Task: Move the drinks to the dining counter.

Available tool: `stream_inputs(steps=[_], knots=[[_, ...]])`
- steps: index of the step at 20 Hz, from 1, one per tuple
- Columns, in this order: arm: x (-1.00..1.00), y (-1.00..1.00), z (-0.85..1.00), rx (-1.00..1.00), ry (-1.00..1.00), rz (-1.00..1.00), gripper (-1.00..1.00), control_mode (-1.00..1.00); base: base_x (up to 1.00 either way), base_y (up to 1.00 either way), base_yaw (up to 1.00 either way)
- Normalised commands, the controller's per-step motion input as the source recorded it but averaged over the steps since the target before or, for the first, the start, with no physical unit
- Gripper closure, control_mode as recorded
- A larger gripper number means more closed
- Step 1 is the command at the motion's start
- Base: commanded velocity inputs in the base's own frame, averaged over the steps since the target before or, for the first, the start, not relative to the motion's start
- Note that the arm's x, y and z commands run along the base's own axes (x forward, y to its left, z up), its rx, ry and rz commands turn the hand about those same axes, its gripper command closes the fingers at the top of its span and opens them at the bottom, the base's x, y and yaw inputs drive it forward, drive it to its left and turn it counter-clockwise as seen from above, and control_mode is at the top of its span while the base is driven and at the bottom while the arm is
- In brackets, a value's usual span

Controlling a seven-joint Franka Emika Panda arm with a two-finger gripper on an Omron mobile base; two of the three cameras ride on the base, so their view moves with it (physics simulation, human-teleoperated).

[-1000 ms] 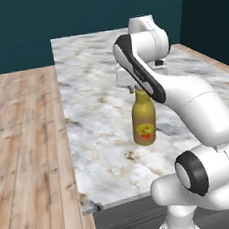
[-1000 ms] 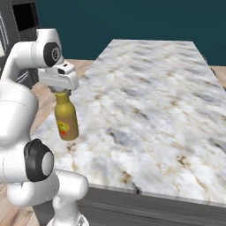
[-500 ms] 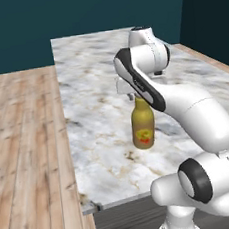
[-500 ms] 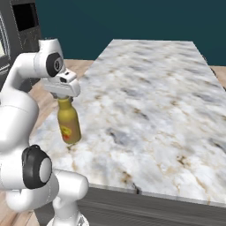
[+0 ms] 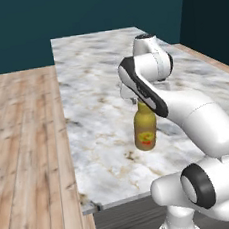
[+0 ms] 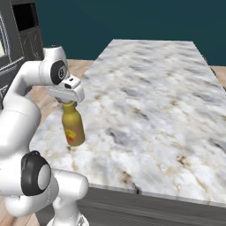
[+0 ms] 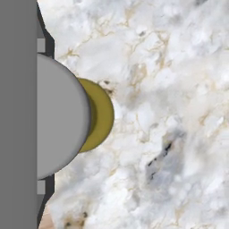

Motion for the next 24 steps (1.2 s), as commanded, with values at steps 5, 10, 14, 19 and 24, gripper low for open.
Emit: stream_inputs(steps=[5,10,14,19,24], knots=[[0.04,-0.06,-0.17,0.00,0.00,0.00,1.00,-1.00,0.00,0.00,0.00],[0.04,-0.01,-0.13,0.00,0.00,0.00,1.00,-1.00,0.00,0.00,0.00],[0.07,-0.03,-0.14,0.00,0.00,0.00,1.00,-1.00,0.00,0.00,0.00],[0.11,-0.04,-0.16,0.00,0.00,0.00,1.00,-1.00,0.00,0.00,0.00],[0.11,-0.01,-0.20,0.00,0.00,0.00,1.00,-1.00,0.00,0.00,0.00]])
